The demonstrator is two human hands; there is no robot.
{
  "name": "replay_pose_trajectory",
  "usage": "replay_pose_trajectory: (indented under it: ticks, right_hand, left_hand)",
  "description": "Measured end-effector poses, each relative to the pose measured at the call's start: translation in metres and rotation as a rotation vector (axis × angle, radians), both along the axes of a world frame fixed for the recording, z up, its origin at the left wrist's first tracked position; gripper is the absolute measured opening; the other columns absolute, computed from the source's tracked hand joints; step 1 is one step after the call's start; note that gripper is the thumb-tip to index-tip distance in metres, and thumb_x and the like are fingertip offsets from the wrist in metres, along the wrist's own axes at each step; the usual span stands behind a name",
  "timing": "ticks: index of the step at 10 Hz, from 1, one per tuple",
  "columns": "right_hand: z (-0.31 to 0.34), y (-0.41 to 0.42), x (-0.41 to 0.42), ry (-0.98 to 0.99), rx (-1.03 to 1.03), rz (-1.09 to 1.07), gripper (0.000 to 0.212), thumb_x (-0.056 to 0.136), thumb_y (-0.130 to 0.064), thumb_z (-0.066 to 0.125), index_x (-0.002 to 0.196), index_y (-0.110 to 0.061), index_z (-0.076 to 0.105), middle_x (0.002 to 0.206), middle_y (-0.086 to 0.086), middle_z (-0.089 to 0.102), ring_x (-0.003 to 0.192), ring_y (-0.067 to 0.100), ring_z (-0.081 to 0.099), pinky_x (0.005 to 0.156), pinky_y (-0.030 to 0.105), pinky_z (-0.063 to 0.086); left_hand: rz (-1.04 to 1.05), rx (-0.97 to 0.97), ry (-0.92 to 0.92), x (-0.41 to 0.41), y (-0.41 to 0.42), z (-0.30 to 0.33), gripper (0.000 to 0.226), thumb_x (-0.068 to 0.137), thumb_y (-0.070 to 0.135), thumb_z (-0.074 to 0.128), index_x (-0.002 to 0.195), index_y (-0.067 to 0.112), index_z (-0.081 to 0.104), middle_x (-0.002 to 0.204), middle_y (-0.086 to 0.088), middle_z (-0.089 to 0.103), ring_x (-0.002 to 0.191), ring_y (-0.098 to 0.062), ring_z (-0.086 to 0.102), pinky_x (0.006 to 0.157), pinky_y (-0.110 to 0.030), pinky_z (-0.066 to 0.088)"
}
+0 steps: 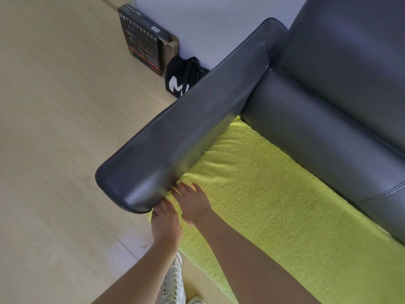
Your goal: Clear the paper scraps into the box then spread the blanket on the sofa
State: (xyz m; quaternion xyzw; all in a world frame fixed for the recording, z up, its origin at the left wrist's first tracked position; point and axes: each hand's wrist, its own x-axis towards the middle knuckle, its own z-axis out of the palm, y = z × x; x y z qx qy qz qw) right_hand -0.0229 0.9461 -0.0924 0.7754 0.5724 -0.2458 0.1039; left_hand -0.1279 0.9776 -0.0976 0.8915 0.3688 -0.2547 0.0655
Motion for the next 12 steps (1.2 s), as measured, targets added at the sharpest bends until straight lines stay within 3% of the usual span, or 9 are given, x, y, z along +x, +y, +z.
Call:
replay_pose_trajectory:
  ticks: [1,2,3,4,5,8,10,11,12]
  right_hand:
    - [0.005,-0.001,0.008,0.018,0.115,-0.065,0.066,0.087,-0.016,0.06,0.147,-0.014,0.031,0.156,0.005,0.023,0.146,0.018,0.017,0.12,0.039,0.009]
    - [0.009,-0.005,0.021,-0.023,0.201,-0.205,0.067,0.086,-0.013,0.061,0.146,-0.012,0.031,0.154,0.008,0.026,0.144,0.022,0.02,0.119,0.038,0.015]
    - [0.009,-0.007,0.036,-0.028,0.19,-0.33,0.076,0.09,-0.02,0.06,0.152,-0.012,0.016,0.16,0.006,0.013,0.148,0.02,0.01,0.12,0.038,0.014]
    - [0.006,-0.008,0.049,0.013,0.193,-0.468,0.072,0.096,-0.033,0.049,0.154,-0.016,0.01,0.162,0.002,0.008,0.149,0.017,0.005,0.12,0.036,0.014]
    - [0.007,-0.008,0.068,0.013,0.119,-0.481,0.076,0.095,-0.022,0.048,0.155,-0.018,0.002,0.162,-0.001,0.0,0.149,0.015,0.0,0.12,0.036,0.013]
    - [-0.004,-0.01,0.085,0.0,-0.118,-0.245,0.087,0.093,-0.019,0.053,0.154,-0.026,-0.009,0.16,-0.002,-0.019,0.148,0.015,-0.012,0.12,0.041,0.002]
    - [0.004,-0.021,0.075,-0.023,-0.101,-0.341,0.083,0.094,-0.02,0.048,0.154,-0.02,-0.01,0.159,0.004,-0.02,0.148,0.019,-0.014,0.121,0.043,0.001]
    - [0.017,-0.043,0.079,-0.055,-0.102,-0.38,0.083,0.095,-0.018,0.047,0.153,-0.02,-0.012,0.158,0.005,-0.023,0.147,0.019,-0.015,0.121,0.043,0.002]
    - [0.042,-0.071,0.089,-0.068,-0.128,-0.446,0.083,0.095,-0.015,0.045,0.152,-0.02,-0.014,0.158,0.005,-0.025,0.147,0.019,-0.016,0.121,0.042,0.001]
  left_hand:
    - [-0.098,0.14,0.174,0.014,0.003,0.003,0.05,0.09,0.021,0.047,0.132,-0.005,0.041,0.122,-0.011,0.053,0.109,-0.022,0.055,0.084,-0.024,0.045]
    - [-0.222,0.046,0.283,0.037,0.007,0.003,0.034,0.093,0.009,0.043,0.125,0.007,0.056,0.119,-0.007,0.06,0.11,-0.024,0.057,0.081,-0.031,0.051]
    - [-0.216,-0.019,0.172,0.058,0.006,0.008,0.033,0.091,0.013,0.05,0.123,0.009,0.056,0.12,-0.006,0.059,0.112,-0.022,0.056,0.082,-0.029,0.054]
    - [-0.292,0.036,-0.05,0.062,0.003,0.003,0.06,0.094,0.02,0.048,0.143,-0.004,0.024,0.144,-0.02,0.033,0.135,-0.03,0.032,0.102,-0.03,0.042]
    - [-0.387,0.046,-0.056,0.066,0.009,-0.003,0.078,0.097,0.025,0.042,0.147,-0.009,-0.006,0.157,-0.024,-0.001,0.147,-0.032,0.003,0.12,-0.033,0.01]
    - [-0.423,0.001,-0.085,0.05,0.015,-0.013,0.072,0.101,0.026,0.026,0.13,-0.009,-0.03,0.154,-0.024,-0.02,0.146,-0.032,-0.012,0.119,-0.034,-0.007]
    - [-0.313,-0.012,-0.227,0.044,0.016,-0.014,0.076,0.092,0.029,0.047,0.142,-0.005,0.001,0.155,-0.022,0.01,0.146,-0.03,0.017,0.117,-0.033,0.011]
    - [-0.377,-0.004,-0.163,0.044,0.006,0.001,0.071,0.099,0.031,0.031,0.14,-0.003,-0.017,0.156,-0.018,-0.012,0.148,-0.029,-0.004,0.119,-0.033,0.002]
    - [-0.444,-0.031,-0.146,0.051,-0.003,0.029,0.07,0.1,0.031,0.026,0.137,0.002,-0.026,0.157,-0.017,-0.019,0.147,-0.028,-0.011,0.121,-0.032,0.005]
